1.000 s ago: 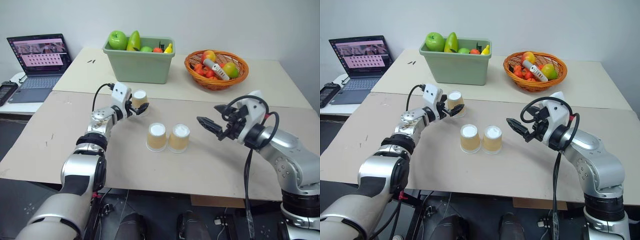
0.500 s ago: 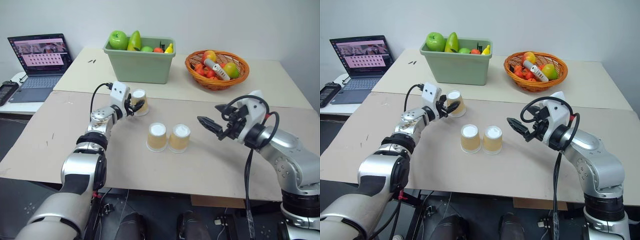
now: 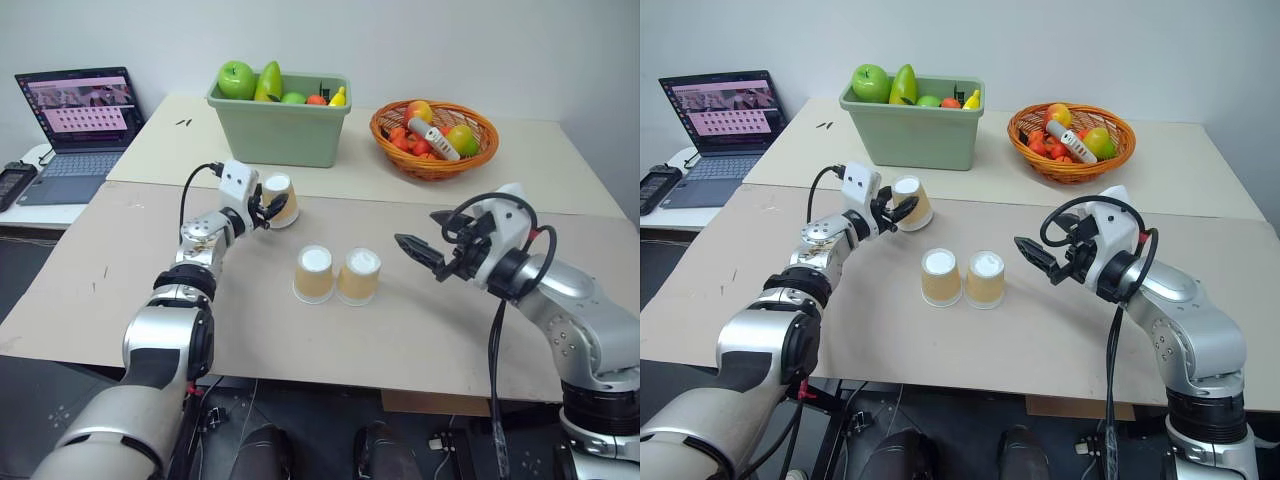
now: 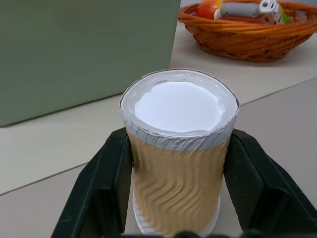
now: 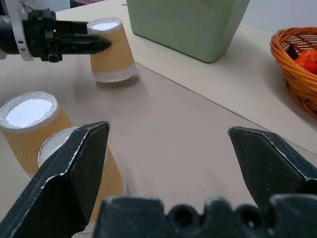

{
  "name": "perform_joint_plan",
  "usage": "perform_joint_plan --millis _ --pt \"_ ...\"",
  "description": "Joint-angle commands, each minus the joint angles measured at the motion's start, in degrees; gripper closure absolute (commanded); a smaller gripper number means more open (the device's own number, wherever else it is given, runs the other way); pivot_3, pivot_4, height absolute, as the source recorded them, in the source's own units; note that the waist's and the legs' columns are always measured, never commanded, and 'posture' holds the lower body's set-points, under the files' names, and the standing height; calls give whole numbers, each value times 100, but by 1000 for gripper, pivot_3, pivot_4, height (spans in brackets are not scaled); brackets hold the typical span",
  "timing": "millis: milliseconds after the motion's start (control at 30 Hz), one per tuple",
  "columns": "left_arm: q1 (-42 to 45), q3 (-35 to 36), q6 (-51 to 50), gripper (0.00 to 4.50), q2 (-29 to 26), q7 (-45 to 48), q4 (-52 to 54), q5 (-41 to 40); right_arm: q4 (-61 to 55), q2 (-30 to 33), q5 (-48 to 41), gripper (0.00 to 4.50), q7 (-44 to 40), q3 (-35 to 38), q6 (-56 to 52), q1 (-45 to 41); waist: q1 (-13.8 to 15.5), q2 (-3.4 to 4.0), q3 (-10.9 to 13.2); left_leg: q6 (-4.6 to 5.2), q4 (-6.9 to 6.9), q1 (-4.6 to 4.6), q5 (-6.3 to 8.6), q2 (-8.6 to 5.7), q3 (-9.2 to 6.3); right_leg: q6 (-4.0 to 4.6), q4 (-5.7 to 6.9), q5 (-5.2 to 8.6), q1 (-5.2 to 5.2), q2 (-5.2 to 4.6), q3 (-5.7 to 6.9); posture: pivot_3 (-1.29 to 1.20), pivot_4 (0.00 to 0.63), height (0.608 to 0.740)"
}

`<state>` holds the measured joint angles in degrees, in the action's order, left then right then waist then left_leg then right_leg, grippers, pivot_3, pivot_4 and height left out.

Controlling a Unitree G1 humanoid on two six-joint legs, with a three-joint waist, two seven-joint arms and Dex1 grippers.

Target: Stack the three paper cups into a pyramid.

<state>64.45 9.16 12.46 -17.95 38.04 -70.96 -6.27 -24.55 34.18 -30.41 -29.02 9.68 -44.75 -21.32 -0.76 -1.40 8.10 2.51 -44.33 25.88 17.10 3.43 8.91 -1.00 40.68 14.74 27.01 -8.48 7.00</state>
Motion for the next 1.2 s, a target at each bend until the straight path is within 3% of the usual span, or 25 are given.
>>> perform_joint_plan --millis 33,200,333,500,1200 --pt "508 319 -188 2161 -10 545 739 -551 -63 -26 52 0 0 36 235 15 1 0 0 0 -2 4 0 0 -1 0 0 0 2 0 1 0 150 674" --pt "616 372 -1244 2161 -114 1417 1809 -1120 -16 -48 104 0 -22 0 285 59 -10 0 0 0 -3 10 0 -2 -7 -2 0 1 3 0 5 0 150 674" --pt "353 -148 -2697 2161 -523 2771 3418 -1561 31 -94 156 0 -10 -11 314 65 -36 1 0 0 -5 10 0 -1 -10 -4 6 2 4 0 5 0 150 674" --pt "128 -797 -3269 2161 -967 3918 4463 -1626 65 -211 246 0 42 -38 393 89 -47 2 -1 -2 -11 5 -1 0 -9 -5 11 3 4 1 1 0 150 674" --pt "-374 -1433 -3245 2161 -642 4617 4482 -1457 -324 -262 191 0 276 226 290 402 -7 2 -1 -1 -48 17 0 -1 -29 -8 33 5 3 1 2 0 150 674"
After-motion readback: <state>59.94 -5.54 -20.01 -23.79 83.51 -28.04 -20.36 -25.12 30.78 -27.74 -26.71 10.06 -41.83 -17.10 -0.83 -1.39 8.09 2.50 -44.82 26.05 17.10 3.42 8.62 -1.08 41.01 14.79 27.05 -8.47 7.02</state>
